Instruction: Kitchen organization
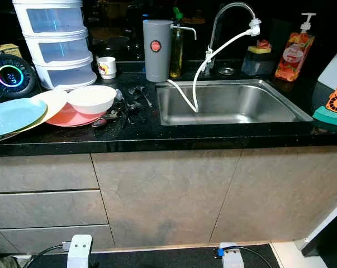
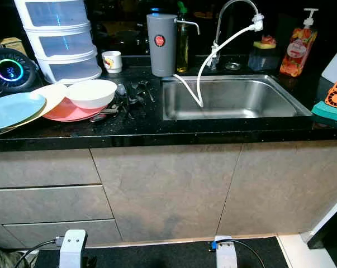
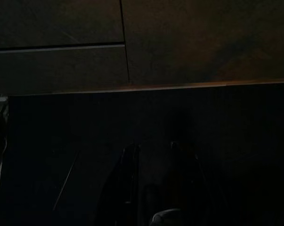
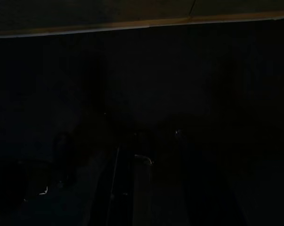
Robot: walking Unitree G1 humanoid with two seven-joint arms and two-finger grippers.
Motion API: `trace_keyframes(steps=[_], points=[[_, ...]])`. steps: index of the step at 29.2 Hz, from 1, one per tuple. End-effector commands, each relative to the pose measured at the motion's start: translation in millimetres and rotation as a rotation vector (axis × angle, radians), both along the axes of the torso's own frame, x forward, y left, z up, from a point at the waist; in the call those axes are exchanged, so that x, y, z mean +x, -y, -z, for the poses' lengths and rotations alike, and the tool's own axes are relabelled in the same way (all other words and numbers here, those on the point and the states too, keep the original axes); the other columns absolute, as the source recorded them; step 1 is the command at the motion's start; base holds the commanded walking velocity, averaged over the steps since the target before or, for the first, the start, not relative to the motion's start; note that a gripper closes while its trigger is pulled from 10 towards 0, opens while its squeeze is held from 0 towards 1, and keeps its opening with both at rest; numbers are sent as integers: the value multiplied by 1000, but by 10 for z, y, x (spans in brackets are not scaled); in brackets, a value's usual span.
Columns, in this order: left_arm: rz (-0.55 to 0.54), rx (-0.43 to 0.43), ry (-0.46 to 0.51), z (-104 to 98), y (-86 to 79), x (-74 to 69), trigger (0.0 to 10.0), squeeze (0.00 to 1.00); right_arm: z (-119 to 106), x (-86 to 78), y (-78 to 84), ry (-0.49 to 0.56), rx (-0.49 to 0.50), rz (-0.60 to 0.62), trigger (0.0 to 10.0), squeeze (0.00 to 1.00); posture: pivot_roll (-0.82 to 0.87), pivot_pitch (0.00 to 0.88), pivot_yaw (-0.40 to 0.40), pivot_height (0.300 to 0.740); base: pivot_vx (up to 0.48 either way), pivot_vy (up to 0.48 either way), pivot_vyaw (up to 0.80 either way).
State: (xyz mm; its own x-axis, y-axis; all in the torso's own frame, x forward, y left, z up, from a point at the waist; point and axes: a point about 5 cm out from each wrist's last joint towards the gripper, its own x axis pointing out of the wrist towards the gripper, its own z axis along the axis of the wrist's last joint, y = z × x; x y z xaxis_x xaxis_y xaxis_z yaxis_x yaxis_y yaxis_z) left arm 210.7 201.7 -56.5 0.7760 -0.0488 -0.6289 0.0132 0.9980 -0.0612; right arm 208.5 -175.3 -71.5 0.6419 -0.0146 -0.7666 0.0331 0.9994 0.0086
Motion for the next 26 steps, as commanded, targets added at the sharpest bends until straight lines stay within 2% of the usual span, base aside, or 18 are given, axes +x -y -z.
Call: trace_keyframes(steps=[1, 26], points=[[0, 5, -15, 16, 2, -11, 10000, 0, 29, -44, -6, -25, 11, 13, 10000, 0, 62, 29, 15, 740, 0, 0, 0], [-15, 8, -14, 7, -3, 14, 10000, 0, 34, -51, 4, -33, 7, 5, 10000, 0, 70, 21, 9, 740, 0, 0, 0]])
